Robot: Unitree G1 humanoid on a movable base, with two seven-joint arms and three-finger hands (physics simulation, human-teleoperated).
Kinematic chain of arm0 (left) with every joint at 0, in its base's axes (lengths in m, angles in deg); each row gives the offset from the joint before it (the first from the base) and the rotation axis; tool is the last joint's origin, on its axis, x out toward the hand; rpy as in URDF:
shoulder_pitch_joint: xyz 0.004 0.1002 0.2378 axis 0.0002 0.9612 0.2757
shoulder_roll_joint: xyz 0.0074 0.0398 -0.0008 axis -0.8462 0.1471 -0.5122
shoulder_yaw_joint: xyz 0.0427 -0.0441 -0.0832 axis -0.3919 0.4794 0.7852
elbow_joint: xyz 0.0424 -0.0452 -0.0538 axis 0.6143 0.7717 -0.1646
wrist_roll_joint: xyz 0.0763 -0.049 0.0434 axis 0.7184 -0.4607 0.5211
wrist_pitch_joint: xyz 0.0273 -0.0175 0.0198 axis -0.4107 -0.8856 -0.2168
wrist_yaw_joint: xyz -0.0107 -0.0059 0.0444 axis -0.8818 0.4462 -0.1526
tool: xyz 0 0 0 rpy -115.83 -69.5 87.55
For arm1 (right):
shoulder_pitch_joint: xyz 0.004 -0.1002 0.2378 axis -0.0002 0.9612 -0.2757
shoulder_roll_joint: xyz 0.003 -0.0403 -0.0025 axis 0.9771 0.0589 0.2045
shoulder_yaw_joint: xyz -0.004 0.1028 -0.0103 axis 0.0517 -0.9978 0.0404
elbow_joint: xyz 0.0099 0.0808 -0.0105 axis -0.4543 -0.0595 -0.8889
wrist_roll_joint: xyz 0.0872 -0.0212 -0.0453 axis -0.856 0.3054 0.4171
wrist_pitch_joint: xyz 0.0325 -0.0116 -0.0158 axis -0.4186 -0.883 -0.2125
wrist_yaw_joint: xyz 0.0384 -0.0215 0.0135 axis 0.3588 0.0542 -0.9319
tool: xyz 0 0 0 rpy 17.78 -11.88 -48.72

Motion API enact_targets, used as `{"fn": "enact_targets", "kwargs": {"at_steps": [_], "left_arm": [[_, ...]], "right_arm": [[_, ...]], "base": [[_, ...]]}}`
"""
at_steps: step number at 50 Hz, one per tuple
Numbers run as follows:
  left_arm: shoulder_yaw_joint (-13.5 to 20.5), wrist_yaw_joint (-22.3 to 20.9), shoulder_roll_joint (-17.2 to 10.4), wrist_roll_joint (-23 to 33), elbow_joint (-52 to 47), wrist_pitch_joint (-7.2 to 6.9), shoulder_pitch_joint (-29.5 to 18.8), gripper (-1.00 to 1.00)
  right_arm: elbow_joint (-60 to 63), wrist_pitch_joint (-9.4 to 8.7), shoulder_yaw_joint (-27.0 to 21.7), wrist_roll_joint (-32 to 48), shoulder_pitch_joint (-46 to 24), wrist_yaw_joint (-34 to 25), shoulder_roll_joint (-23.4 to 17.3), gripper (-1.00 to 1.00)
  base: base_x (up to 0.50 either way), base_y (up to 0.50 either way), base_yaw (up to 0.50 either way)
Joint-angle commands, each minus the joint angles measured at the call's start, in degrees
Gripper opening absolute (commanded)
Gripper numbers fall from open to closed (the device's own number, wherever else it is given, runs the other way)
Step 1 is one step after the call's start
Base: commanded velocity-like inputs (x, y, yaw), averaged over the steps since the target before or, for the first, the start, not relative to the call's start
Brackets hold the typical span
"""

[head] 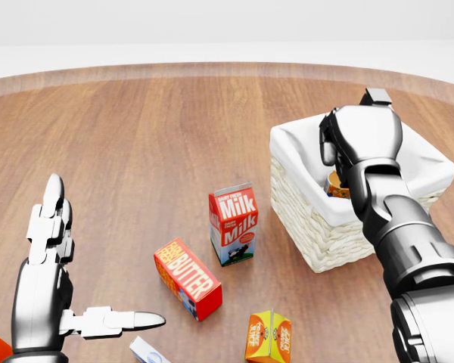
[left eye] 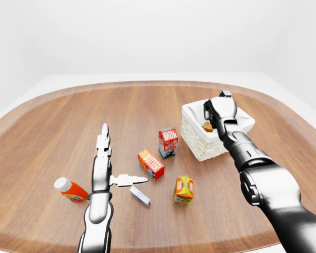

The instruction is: Pick up the alphabet soup and the tomato sauce, and put them in the basket.

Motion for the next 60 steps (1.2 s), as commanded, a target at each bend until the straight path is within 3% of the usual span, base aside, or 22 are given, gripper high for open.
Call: {"fn": "enact_targets", "kwargs": {"at_steps": [1, 6, 7, 8, 10, 12, 13, 38, 60], "left_arm": [[0.11, 0.03, 0.02, -0.30, -0.12, 0.00, 0.06, 1.00], [0.11, 0.04, 0.03, -0.32, -0.12, 0.00, 0.06, 1.00], [0.11, 0.04, 0.03, -0.31, -0.12, 0.00, 0.06, 1.00], [0.11, 0.06, 0.03, -0.30, -0.12, 0.00, 0.06, 1.00], [0.11, 0.05, 0.03, -0.32, -0.12, 0.00, 0.06, 1.00], [0.10, 0.02, 0.01, -0.31, -0.12, 0.00, 0.06, 1.00], [0.11, 0.05, 0.03, -0.32, -0.12, 0.00, 0.06, 1.00], [0.11, 0.04, 0.03, -0.33, -0.12, 0.00, 0.06, 1.00], [0.12, 0.06, 0.04, -0.31, -0.11, 0.00, 0.06, 1.00]], "right_arm": [[0.51, 0.00, -0.08, -1.74, 0.12, 0.00, -0.04, -1.00], [0.52, 0.00, -0.14, -1.76, -0.01, 0.00, -0.15, -1.00], [0.52, 0.00, -0.13, -1.76, -0.01, 0.00, -0.16, -0.91], [0.53, 0.00, -0.13, -1.75, -0.07, 0.00, -0.17, -0.42], [0.53, 0.00, -0.13, -1.75, -0.08, 0.00, -0.19, 0.05], [0.53, 0.00, -0.14, -1.75, -0.05, 0.00, -0.19, 0.94], [0.46, 0.00, -0.15, -1.76, 0.04, 0.00, -0.14, 1.00], [0.86, 0.00, -0.34, -2.23, -0.87, 0.00, -0.60, 1.00], [2.13, 0.00, -0.85, -3.62, -5.48, 0.00, -3.54, 1.00]], "base": [[0.00, 0.00, 0.00], [0.00, 0.00, 0.00], [0.00, 0.00, 0.00], [0.00, 0.00, 0.00], [0.00, 0.00, 0.00], [0.00, 0.00, 0.00], [0.00, 0.00, 0.00], [0.00, 0.00, 0.00], [0.00, 0.00, 0.00]]}}
